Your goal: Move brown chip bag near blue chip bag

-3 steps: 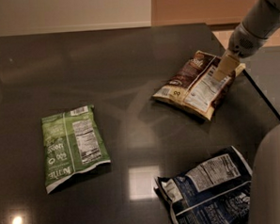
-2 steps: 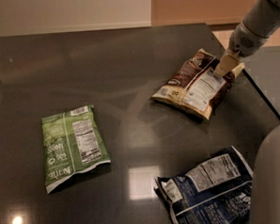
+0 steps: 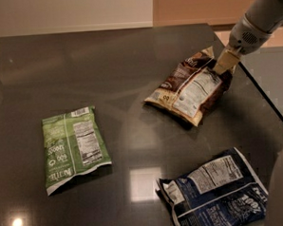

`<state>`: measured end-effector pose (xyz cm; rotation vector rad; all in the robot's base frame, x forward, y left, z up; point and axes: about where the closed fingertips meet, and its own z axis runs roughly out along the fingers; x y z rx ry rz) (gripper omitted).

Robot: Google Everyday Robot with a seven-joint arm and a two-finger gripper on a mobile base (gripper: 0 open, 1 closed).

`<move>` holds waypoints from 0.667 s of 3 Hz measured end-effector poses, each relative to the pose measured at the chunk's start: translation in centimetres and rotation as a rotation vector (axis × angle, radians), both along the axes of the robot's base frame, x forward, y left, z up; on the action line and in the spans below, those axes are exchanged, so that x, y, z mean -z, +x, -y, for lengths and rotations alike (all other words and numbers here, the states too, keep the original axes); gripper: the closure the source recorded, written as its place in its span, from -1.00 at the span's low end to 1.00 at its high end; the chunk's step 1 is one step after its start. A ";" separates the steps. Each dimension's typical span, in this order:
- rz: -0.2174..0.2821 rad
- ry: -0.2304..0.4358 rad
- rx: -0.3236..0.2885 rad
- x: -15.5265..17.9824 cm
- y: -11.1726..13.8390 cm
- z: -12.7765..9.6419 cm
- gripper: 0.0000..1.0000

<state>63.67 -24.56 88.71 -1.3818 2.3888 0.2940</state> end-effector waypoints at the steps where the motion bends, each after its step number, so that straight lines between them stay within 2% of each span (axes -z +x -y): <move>1: -0.011 0.035 -0.045 -1.4 -2.1 -1.8 1.00; 2: -0.025 0.062 -0.083 -2.6 -4.3 -3.1 1.00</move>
Offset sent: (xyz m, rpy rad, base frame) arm -0.0879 0.0426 0.0435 0.0842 0.0782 0.1420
